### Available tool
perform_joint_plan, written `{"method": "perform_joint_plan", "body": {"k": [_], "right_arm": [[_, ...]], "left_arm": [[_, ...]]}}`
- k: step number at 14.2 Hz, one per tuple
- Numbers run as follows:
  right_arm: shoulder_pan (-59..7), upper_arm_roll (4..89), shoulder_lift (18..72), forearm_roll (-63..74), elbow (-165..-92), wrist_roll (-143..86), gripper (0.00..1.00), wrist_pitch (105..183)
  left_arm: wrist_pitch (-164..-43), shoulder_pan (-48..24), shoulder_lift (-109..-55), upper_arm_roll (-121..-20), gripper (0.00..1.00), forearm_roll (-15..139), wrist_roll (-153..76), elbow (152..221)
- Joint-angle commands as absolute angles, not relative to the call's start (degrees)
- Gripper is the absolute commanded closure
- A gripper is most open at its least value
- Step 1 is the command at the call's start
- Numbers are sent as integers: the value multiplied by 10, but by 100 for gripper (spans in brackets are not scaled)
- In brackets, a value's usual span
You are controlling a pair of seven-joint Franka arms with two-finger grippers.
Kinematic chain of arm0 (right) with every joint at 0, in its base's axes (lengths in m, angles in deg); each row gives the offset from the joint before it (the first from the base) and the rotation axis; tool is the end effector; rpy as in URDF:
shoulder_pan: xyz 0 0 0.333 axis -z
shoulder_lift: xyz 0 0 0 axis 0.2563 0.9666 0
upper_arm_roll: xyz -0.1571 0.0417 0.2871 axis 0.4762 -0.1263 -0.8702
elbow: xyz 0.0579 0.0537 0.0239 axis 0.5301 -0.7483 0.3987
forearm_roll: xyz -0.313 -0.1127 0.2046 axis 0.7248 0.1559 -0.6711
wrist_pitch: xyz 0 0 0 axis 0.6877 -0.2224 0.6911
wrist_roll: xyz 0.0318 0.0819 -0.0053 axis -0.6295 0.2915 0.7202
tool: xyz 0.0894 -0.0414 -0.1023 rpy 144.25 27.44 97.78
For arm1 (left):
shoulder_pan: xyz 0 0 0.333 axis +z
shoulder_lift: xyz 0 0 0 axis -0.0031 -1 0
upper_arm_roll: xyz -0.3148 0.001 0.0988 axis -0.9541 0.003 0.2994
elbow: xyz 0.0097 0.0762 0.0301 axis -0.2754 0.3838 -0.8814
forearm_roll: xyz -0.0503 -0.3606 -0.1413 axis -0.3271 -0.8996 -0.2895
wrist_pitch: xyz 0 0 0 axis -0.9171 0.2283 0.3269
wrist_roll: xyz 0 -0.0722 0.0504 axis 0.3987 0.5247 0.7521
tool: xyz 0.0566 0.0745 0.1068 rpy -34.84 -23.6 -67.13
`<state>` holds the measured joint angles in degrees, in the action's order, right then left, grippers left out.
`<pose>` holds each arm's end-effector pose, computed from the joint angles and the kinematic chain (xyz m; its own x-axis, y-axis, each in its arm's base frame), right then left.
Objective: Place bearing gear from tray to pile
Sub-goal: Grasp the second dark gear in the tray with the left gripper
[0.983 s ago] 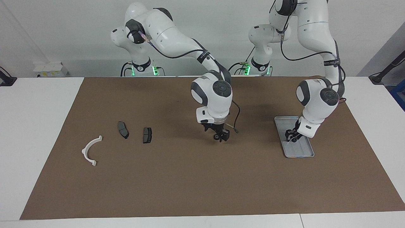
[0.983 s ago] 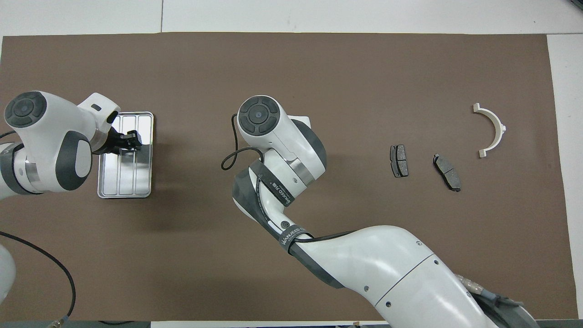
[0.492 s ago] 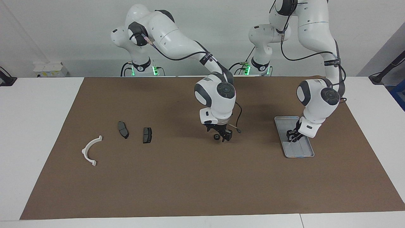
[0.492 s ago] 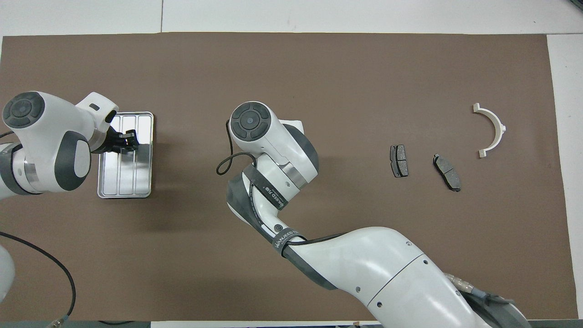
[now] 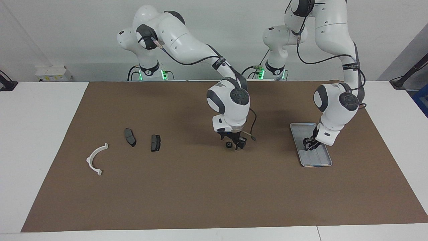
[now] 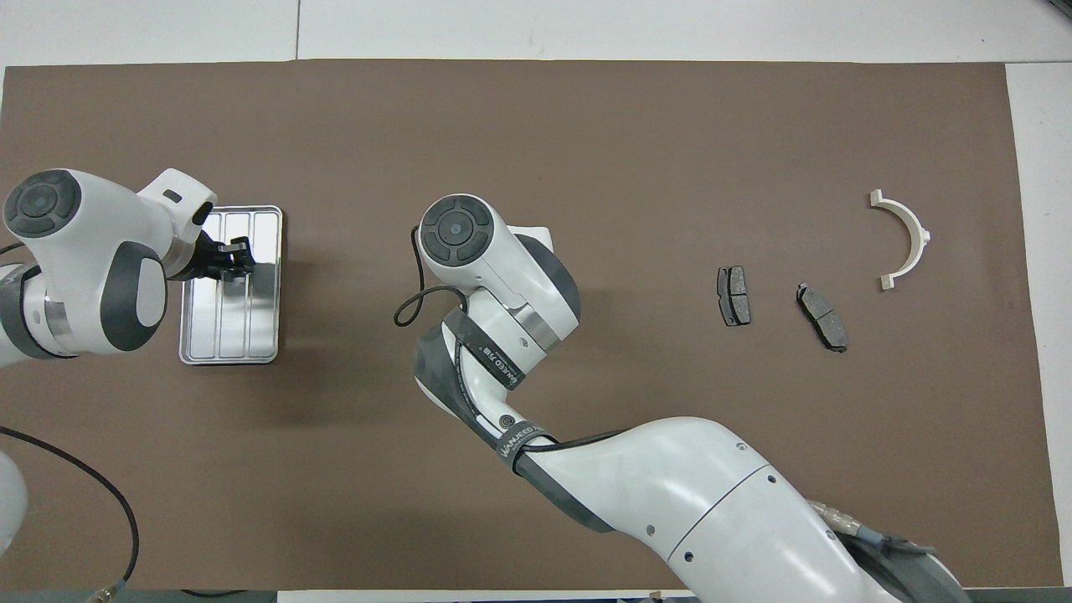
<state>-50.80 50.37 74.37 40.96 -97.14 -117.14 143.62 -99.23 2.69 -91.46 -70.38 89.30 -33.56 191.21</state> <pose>0.5932 0.4674 0.2643 0.7681 -0.6398 0.0270 -0.6402 -0.7681 0.0103 0.6114 -0.0016 0.2787 0.9877 0.1547 0.0228 0.1550 -0.9879 -0.0088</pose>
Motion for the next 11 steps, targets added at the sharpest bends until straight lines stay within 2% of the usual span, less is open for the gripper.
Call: {"method": "perform_joint_plan", "body": {"k": [1, 4, 6, 9, 11], "right_arm": [[-511, 502, 743, 400, -988, -1157, 8, 1459], [-511, 502, 743, 400, -989, -1154, 16, 1459], [-508, 502, 743, 400, -988, -1152, 21, 1459], [-506, 502, 743, 400, -988, -1144, 38, 1459], [-506, 502, 743, 400, -988, -1144, 43, 1461]], "left_arm": [[-1011, 27, -909, -704, 63, 892, -342, 1928], [-1010, 26, -909, -704, 100, 892, -342, 1928], [-999, 27, -908, -704, 100, 891, -342, 1923], [-910, 17, -903, -704, 100, 876, -346, 1873], [-857, 16, -878, -704, 100, 876, -346, 1859]]}}
